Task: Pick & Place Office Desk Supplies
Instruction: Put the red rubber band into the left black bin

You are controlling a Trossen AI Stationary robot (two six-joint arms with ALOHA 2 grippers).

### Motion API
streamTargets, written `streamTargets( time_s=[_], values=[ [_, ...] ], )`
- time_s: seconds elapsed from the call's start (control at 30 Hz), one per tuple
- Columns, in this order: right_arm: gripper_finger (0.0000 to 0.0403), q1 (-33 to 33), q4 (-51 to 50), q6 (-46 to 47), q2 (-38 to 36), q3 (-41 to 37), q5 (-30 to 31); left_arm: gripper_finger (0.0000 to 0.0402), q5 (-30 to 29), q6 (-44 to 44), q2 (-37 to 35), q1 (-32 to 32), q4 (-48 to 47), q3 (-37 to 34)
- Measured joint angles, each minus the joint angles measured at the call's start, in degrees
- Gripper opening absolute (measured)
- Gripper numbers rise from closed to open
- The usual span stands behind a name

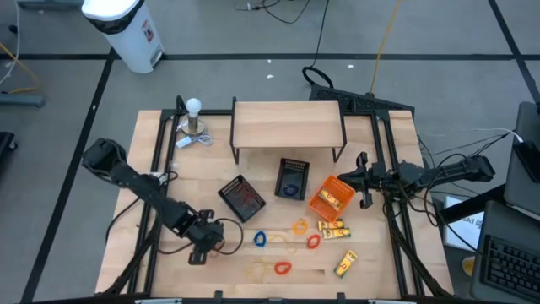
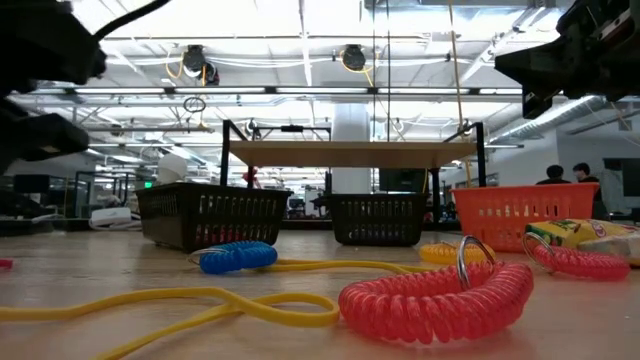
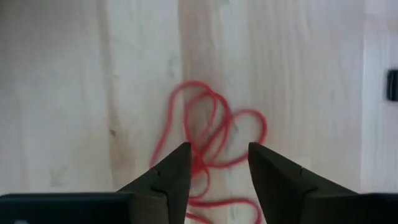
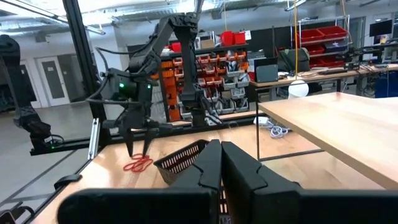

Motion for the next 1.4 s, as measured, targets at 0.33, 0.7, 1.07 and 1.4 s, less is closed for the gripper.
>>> streamTargets(
  time_s=[0.33, 0.7, 1.07, 1.4],
  values=[
    [0.0000, 0.0, 0.2, 0.0, 0.4, 0.0, 0.0, 0.0132, -3.3, 0.1, 0.0, -2.5, -5.1, 0.0],
    [0.0000, 0.0, 0.1, 0.4, 0.4, 0.0, 0.0, 0.0131, -3.7, 1.8, 0.0, -2.5, -5.1, 0.0],
    [0.0000, 0.0, 0.1, 0.4, 0.4, 0.0, 0.0, 0.0131, -2.1, 2.4, 3.0, -2.4, -3.3, 0.0],
    [0.0000, 0.0, 0.1, 1.1, 0.5, 0.0, 0.0, 0.0131, -2.3, 3.3, 4.9, -2.4, -3.3, 0.2]
  ],
)
